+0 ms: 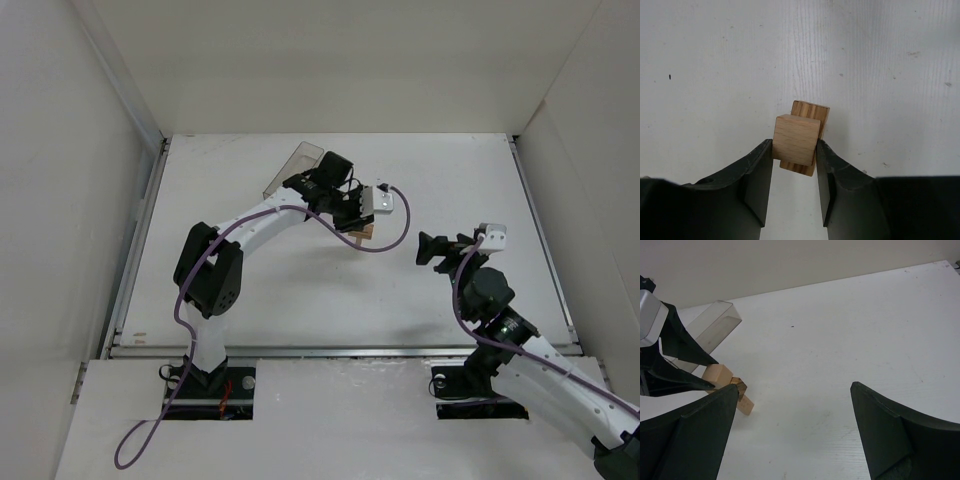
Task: Build the wood block tower
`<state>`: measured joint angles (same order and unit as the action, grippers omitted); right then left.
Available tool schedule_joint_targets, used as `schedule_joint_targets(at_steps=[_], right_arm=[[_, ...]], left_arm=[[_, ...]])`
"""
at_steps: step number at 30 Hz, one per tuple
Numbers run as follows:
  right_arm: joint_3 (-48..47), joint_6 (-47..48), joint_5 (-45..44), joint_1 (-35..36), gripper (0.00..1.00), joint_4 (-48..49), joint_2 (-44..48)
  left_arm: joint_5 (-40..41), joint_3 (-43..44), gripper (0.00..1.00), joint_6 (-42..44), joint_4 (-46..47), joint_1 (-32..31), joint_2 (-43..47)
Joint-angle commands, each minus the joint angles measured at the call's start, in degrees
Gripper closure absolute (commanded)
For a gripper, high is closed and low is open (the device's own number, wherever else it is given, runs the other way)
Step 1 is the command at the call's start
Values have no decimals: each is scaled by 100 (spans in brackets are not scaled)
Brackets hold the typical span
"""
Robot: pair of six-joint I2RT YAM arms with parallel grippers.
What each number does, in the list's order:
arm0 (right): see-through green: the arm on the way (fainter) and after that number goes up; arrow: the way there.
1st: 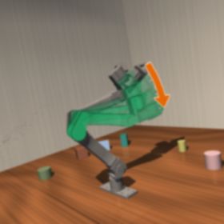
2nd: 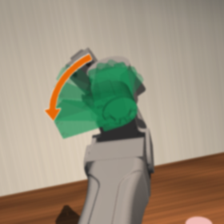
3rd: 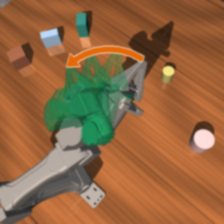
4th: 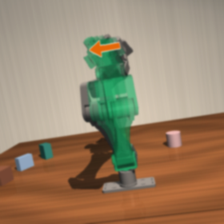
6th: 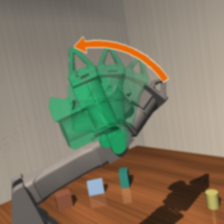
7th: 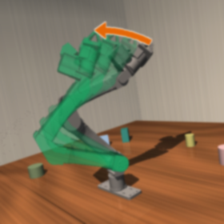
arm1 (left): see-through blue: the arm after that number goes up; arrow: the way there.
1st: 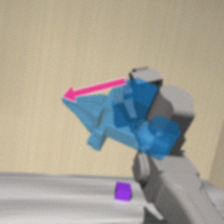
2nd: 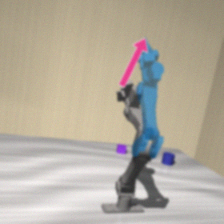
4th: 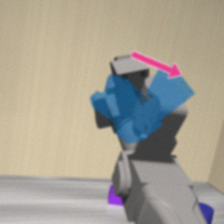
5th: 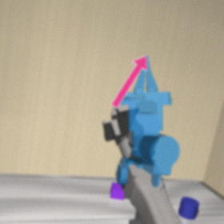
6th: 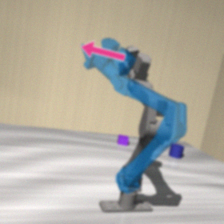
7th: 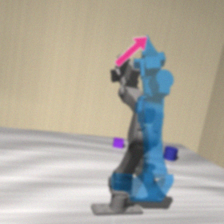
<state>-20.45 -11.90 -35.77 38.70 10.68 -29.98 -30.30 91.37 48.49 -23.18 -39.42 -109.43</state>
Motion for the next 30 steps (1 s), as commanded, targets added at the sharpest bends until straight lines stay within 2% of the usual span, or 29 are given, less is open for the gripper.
schedule_joint_targets(at_steps=[1, 11, 30], right_arm=[[14, 83, 96, -29, 1, 84, 106], [14, 83, 149, -29, 1, 84, 106], [14, 83, 202, -29, 1, 84, 106]], left_arm=[[-353, 91, 92, 468, -336, -22, 299], [-792, 197, 92, 600, -706, 31, 351], [-722, 197, 92, 451, -407, 207, 352]])
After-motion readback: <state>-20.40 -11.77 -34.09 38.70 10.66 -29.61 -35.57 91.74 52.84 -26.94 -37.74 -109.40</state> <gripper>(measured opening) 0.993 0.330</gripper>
